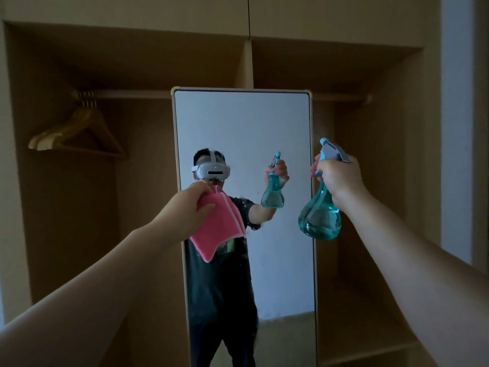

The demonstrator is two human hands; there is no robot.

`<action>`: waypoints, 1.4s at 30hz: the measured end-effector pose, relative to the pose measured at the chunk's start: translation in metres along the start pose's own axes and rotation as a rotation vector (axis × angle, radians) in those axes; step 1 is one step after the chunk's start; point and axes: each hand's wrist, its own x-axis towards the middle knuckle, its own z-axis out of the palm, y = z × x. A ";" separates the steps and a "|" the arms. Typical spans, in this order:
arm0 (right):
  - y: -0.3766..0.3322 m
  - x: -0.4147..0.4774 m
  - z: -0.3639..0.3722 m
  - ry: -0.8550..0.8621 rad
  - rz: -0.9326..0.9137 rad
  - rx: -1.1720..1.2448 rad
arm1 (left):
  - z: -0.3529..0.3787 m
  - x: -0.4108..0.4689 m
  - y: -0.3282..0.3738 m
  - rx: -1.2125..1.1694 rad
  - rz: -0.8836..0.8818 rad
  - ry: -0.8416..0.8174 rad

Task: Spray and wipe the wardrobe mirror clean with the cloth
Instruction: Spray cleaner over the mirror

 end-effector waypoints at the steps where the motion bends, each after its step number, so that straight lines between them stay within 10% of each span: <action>1: 0.000 0.000 0.001 0.006 0.010 -0.002 | -0.001 0.000 0.000 0.001 0.008 0.007; 42: -0.015 -0.049 0.095 -0.329 -0.173 0.024 | -0.051 -0.035 -0.027 0.037 -0.089 0.031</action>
